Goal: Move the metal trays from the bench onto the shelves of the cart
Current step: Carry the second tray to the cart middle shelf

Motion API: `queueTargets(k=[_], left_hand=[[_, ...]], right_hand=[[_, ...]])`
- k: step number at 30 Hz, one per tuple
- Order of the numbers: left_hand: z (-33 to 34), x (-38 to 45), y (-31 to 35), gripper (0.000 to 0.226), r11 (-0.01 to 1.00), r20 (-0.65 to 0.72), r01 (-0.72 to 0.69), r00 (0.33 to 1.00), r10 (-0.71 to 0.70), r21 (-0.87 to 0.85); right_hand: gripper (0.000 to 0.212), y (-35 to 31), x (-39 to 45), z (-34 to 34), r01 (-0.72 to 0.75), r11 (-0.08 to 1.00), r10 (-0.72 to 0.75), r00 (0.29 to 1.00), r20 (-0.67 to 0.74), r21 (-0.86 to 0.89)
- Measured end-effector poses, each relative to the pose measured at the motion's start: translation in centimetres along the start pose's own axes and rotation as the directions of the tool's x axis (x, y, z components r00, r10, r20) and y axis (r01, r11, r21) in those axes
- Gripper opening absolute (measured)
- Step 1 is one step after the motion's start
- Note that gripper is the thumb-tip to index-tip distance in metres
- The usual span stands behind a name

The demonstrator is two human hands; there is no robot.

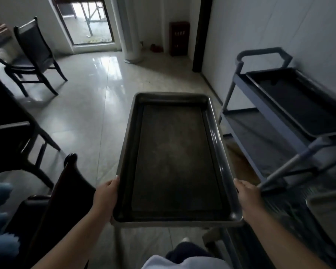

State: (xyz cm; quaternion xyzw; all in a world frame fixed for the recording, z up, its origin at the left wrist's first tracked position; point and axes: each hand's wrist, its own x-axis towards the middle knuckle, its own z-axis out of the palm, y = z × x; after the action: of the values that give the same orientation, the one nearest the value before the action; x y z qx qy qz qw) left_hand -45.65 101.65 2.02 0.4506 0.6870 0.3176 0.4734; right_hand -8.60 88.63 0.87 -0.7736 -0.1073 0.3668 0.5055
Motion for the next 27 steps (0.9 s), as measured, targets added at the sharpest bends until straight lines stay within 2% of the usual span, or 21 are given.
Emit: queueTargets(k=[4, 8, 12, 15, 20, 23, 27], left_hand=[[3.8, 5.0, 3.2, 0.037, 0.997, 0.013, 0.019, 1.0, -0.02, 0.074], [7.2, 9.9, 6.0, 0.04, 0.991, 0.081, 0.021, 0.996, -0.032, 0.131], [10.9, 15.7, 8.7, 0.039, 0.983, 0.153, 0.025, 0.987, -0.053, 0.181], [13.9, 21.2, 10.7, 0.04, 0.963, 0.212, -0.036, 0.977, -0.022, 0.267], [19.0, 31.0, 14.4, 0.044, 0.908, 0.362, -0.179, 0.932, 0.033, 0.379], [21.5, 36.2, 16.2, 0.051, 0.857, 0.476, -0.27, 0.879, 0.033, 0.438], [25.7, 40.9, 19.0, 0.052, 0.799, 0.59, -0.367, 0.807, 0.018, 0.477]], right_hand=[[0.027, -2.5, 5.2, 1.5, -0.046, 0.999, 0.046, 0.999, -0.015, -0.001], [0.024, -4.7, 9.4, 2.7, -0.083, 0.996, 0.082, 0.995, -0.056, -0.017], [0.023, -5.5, 12.8, 4.2, -0.125, 0.992, 0.125, 0.98, -0.153, 0.013], [0.024, -5.6, 15.3, 5.8, -0.157, 0.987, 0.162, 0.961, -0.222, 0.042], [0.022, -5.0, 17.9, 9.9, -0.223, 0.963, 0.263, 0.891, -0.369, 0.149], [0.019, -4.9, 17.7, 12.9, -0.27, 0.94, 0.338, 0.819, -0.463, 0.208], [0.028, -4.2, 18.0, 15.9, -0.33, 0.912, 0.41, 0.735, -0.54, 0.242]])
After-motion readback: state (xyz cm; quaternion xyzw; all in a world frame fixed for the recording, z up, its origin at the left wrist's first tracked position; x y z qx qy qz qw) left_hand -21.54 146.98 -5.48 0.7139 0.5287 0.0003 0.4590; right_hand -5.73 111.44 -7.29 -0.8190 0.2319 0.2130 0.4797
